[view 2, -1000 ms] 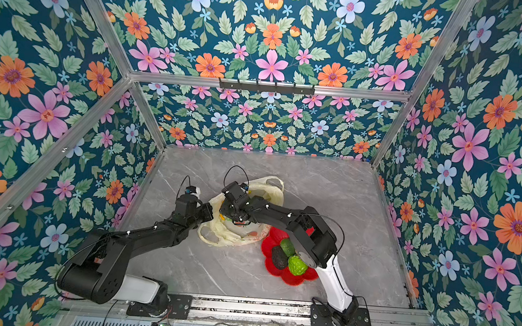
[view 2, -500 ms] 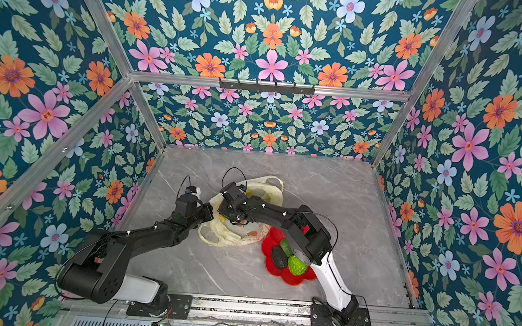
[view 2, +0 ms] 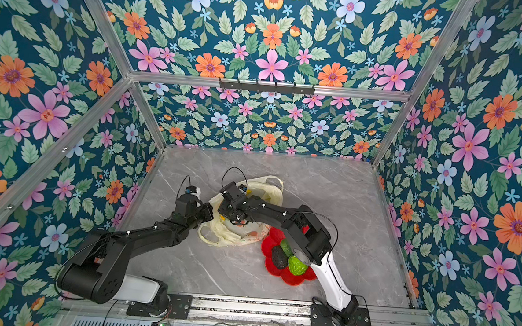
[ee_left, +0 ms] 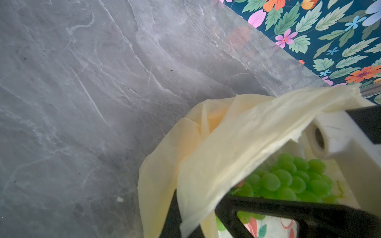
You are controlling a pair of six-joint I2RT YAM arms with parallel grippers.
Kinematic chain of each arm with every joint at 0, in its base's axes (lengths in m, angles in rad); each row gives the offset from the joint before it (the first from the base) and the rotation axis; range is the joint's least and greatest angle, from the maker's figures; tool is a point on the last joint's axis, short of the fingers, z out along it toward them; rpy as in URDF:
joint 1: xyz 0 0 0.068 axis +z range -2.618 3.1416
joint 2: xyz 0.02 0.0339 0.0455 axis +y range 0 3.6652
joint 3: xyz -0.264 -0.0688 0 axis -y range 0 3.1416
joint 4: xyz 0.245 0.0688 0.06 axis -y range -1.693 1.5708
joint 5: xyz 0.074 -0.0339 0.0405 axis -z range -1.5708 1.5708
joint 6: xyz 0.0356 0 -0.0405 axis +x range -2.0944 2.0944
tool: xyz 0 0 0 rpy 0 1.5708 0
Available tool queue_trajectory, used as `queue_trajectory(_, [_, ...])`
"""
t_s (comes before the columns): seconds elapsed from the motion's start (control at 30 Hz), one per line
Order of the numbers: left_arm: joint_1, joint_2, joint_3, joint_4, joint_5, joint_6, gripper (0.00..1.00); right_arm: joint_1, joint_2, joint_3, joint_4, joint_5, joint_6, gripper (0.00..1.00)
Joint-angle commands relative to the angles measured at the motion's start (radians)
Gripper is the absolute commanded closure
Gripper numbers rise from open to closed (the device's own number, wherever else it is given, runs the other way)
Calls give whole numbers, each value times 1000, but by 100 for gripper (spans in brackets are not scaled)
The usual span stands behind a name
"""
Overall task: Take fruits out of the plastic bag
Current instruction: Pick up the fruit from the plastic bag.
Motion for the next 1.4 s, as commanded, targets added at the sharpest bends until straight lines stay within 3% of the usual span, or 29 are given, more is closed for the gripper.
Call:
queue_trajectory(0.0, [1,-2,-4,25,11,3,100,1,2,7,-1,16,3,76])
queue_trajectory(0.83, [1,-11,-9,29,16,3,100,4,50,57,6,17,68,75])
queue_trajectory(1.37, [0,-17,-9,28,10,8,100,6,-56,-47,2,86,12,95])
